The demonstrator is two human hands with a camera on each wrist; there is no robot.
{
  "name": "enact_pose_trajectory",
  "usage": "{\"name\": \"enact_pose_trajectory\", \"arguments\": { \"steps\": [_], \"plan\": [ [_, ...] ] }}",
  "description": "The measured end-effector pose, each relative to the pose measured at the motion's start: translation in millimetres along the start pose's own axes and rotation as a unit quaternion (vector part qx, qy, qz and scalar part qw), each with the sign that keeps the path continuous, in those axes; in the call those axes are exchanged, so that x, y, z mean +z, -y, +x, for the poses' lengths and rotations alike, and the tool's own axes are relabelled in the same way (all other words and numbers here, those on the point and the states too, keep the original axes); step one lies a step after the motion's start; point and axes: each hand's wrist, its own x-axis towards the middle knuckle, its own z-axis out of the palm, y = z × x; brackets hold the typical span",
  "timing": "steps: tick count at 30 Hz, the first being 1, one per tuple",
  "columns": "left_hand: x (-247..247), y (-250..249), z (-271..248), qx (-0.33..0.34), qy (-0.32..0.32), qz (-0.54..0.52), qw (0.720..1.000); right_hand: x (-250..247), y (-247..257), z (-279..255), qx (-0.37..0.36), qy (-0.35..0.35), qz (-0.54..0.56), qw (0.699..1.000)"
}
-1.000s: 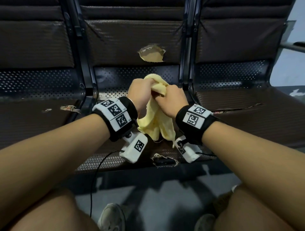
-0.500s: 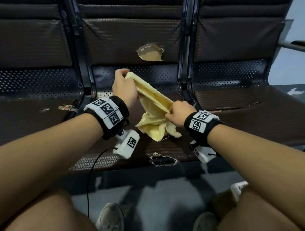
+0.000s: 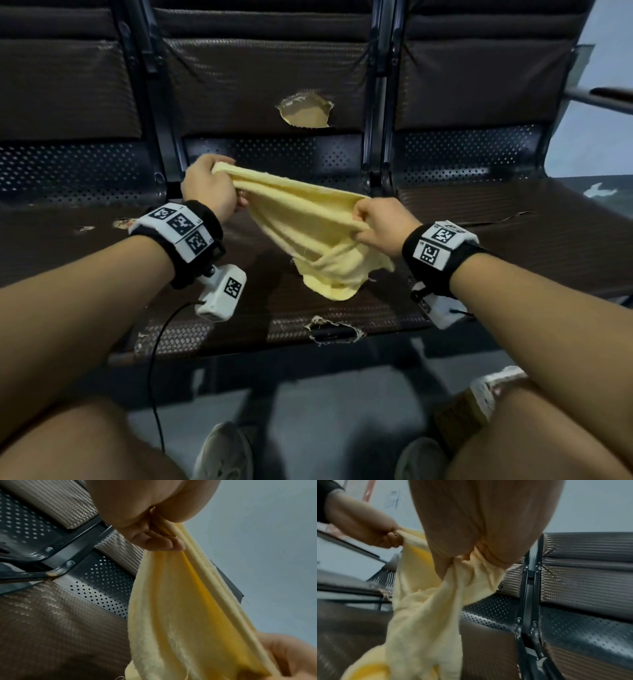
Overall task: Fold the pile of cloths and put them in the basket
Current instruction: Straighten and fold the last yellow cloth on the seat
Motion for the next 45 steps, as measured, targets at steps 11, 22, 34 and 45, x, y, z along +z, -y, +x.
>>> {"name": "enact_pose_trajectory", "arguments": {
  "steps": [11,22,34,45],
  "plan": [
    [-19.7,25.6,8.3,-0.029,0.063,-0.004,0.998,-3.6,-21.7,-13.6,0.075,0.011,-0.007,0.997],
    [-43.3,31.6,-5.8,0.164,0.135,0.298,0.931,-28.2,-12.6,-22.6,0.040,-0.059,0.126,0.989],
    [-47.7,4.8,6.5,0.086,0.093,0.025,0.992,-49.7,-7.9,-15.1,0.002,-0.176,0.107,0.979],
    [-11.8,-35.5,-44.4,-0.061,0.325,-0.169,0.928,-13.5,32.0,-12.4,0.014,0.018,0.152,0.988]
  ]
}}
